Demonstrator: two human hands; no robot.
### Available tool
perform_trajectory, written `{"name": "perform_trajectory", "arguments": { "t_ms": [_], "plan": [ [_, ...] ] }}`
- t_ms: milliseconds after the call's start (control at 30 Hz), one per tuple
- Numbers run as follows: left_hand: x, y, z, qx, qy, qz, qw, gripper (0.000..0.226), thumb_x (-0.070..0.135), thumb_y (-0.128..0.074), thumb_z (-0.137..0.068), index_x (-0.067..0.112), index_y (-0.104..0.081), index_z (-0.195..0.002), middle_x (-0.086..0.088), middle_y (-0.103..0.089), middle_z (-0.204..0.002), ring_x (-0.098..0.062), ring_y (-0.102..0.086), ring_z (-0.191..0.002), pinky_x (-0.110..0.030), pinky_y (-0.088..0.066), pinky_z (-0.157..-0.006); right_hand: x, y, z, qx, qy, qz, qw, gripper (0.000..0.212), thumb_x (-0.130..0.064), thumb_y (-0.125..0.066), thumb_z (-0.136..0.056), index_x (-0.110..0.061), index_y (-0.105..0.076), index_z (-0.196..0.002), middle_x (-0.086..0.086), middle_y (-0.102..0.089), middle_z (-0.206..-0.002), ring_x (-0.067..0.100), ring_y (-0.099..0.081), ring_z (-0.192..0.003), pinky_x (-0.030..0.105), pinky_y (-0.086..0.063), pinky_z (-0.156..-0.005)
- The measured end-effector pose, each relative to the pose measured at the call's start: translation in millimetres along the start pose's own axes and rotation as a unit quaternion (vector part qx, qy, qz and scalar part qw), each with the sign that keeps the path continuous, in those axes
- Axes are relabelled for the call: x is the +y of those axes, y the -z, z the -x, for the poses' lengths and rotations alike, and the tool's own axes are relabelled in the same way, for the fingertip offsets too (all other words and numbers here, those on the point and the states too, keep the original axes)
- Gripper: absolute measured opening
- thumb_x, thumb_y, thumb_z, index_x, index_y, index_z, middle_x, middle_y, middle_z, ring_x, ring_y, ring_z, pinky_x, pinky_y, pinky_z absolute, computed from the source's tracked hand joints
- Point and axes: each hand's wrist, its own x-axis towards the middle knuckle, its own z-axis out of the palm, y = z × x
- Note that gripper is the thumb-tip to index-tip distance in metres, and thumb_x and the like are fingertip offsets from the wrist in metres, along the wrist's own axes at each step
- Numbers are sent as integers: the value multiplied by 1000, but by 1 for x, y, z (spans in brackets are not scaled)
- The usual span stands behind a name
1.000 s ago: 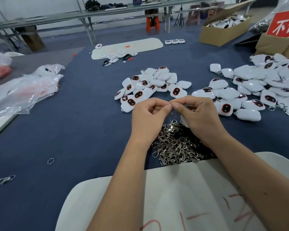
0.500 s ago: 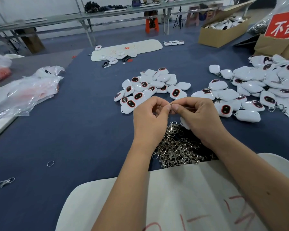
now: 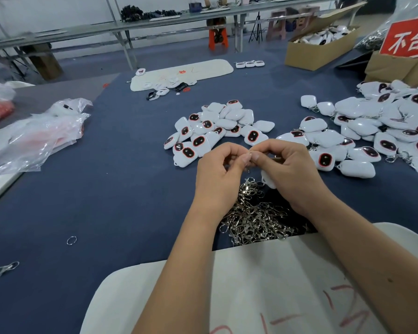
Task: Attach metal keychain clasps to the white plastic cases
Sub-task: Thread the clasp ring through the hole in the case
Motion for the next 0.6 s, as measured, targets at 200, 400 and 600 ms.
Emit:
{"name": "perform_trajectory", "arguments": {
  "t_ms": [200, 400, 600],
  "plan": [
    [-2, -1, 0, -3, 12, -1, 1000, 15, 5, -61, -100, 11, -71, -91, 13, -65, -74, -2, -59, -70, -21, -49, -73, -5, -3, 2, 15, 36, 34, 999, 14, -8, -69, -98, -18, -77, -92, 0, -75, -78, 39, -64, -67, 44, -51, -60],
    [-5, -2, 0, 6, -3, -42, 999, 23, 8, -57, -102, 22, -65, -86, 13, -61, -72, -2, -56, -69, -22, -48, -70, -4, -4, 2, 15, 56, 77, 995, 15, -9, -71, -97, -20, -77, -90, -11, -75, -77, 19, -65, -64, 30, -51, -60],
    [-3, -6, 0, 40, -69, -88, 993, 18, 8, -55, -102, 16, -66, -90, 14, -62, -78, -7, -56, -75, -19, -43, -67, -6, -5, 4, 35, 71, 84, 993, 16, -3, -67, -98, -15, -74, -89, -9, -71, -74, 7, -58, -61, 22, -47, -60]
  ]
}}
